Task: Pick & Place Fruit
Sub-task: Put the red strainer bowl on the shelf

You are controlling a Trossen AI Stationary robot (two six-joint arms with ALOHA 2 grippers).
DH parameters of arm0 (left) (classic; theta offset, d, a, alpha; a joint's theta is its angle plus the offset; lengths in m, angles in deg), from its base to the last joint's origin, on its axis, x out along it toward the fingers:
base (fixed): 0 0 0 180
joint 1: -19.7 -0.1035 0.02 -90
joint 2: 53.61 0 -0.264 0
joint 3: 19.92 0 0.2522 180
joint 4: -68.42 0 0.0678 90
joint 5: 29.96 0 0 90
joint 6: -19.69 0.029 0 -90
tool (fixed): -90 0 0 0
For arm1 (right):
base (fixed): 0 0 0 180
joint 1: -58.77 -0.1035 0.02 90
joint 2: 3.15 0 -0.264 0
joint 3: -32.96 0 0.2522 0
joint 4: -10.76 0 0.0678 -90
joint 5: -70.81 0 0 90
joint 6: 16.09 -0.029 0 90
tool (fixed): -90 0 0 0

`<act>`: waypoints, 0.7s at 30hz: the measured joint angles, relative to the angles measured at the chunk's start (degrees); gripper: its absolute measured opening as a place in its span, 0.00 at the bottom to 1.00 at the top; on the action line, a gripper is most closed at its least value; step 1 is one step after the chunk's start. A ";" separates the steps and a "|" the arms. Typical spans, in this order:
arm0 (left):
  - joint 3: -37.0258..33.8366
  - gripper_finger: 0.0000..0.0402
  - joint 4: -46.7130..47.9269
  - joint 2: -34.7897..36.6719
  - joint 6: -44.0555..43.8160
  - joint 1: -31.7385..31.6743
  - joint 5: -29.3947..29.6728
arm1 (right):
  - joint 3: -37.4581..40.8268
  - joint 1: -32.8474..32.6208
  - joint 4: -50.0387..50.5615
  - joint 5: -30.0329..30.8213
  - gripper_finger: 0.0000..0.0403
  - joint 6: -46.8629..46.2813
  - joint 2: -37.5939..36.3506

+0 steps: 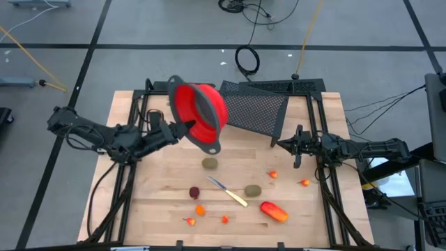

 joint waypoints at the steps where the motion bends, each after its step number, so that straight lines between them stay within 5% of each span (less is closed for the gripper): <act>1: -0.01 0.00 0.00 0.00 -0.77 -0.63 -0.87 | 0.00 0.01 0.00 0.00 0.00 0.01 0.00; 13: 0.08 0.00 -0.14 -1.64 -3.22 -6.46 -6.48 | 0.00 0.01 0.01 0.00 0.00 0.00 -0.01; 21: 0.06 0.00 2.39 -7.29 -9.64 -15.05 -21.54 | -0.02 0.01 0.02 -0.01 0.00 0.00 0.00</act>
